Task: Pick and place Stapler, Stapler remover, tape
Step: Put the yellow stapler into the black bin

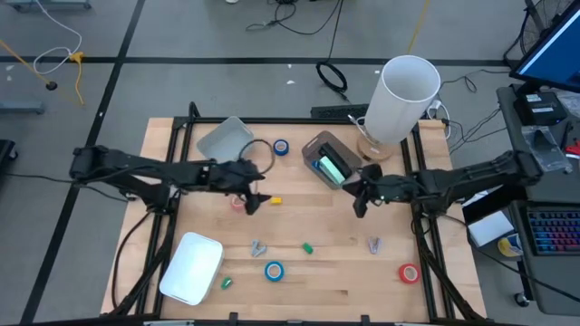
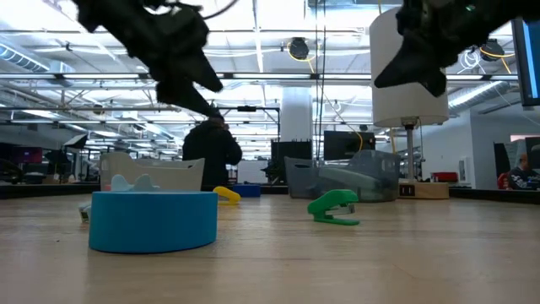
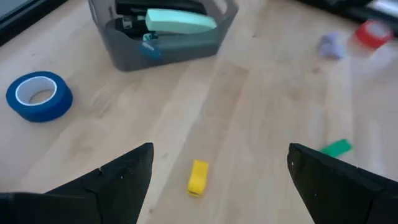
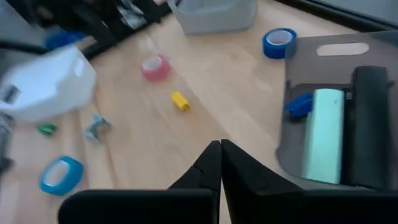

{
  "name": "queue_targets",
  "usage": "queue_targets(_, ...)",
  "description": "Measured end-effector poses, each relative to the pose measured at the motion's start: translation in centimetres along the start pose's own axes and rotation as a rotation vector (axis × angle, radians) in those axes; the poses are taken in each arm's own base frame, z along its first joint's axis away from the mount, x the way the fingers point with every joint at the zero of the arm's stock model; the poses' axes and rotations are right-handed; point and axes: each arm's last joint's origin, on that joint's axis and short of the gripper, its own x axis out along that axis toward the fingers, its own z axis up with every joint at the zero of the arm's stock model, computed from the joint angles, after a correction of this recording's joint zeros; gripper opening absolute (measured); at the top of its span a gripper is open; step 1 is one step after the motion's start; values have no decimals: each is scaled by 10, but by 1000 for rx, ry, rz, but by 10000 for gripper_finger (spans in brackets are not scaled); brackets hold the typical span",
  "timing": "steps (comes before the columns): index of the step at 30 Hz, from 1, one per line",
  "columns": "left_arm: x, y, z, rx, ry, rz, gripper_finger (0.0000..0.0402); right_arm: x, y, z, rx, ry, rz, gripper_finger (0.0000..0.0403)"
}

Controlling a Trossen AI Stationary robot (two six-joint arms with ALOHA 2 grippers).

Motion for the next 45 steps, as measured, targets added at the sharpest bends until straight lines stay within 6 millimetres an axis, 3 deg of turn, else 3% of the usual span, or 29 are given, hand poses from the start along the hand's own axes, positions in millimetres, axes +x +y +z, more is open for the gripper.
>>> queue_targets(10, 46, 9, 17, 3, 69, 78, 365, -6, -27, -32, 107, -203, 151, 1)
queue_targets(22, 53, 12, 16, 12, 92, 91, 365, -5, -56, -73, 191, -353, 261, 3)
queue_targets(26, 53, 12, 16, 12, 95, 83, 365, -8, -55, -69, 220, -412, 303, 4)
queue_targets(35, 53, 11, 15, 16, 107, 34, 365, -7, -56, -71, 217, -345, 368, 4)
queue_targets(40, 53, 8, 14, 32, 132, -51, 365, -3, -59, -76, 160, -217, 350, 3)
queue_targets(45, 53, 8, 14, 51, 133, -54, 365, -13, -56, -62, 106, -126, 304, 1)
